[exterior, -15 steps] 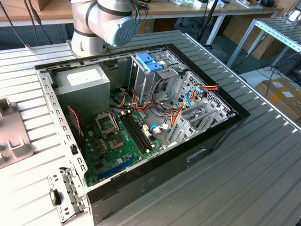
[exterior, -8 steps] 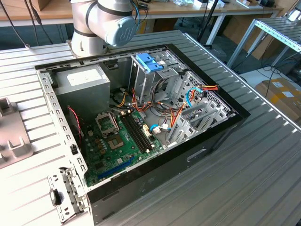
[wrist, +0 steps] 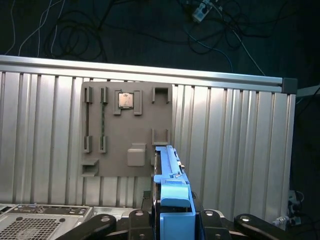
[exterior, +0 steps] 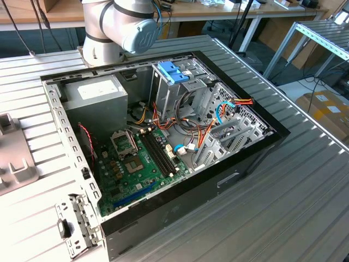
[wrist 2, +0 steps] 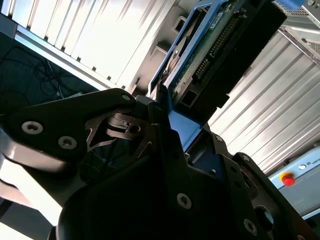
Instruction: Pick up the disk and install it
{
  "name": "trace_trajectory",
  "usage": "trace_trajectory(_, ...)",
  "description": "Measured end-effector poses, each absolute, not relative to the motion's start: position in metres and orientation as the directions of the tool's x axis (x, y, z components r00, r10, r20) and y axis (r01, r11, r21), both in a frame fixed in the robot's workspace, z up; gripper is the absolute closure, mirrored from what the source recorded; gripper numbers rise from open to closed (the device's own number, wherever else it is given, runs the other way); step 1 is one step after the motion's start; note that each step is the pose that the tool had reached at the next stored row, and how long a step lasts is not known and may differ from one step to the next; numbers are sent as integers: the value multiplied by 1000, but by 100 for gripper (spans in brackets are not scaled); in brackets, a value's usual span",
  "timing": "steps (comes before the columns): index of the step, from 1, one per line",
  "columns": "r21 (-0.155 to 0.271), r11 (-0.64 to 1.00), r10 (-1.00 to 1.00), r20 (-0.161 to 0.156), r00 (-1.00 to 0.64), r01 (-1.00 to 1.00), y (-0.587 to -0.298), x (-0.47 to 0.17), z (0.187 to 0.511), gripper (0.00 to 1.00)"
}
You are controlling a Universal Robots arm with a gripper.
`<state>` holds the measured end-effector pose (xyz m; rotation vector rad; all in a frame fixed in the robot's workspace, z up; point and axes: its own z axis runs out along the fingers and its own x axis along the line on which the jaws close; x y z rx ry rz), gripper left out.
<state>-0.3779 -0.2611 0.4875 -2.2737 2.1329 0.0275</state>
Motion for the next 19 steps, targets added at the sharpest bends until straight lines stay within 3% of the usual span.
trace_trajectory(19,-5,-64,-998,-29,64,-998,-261,-344,487,63)
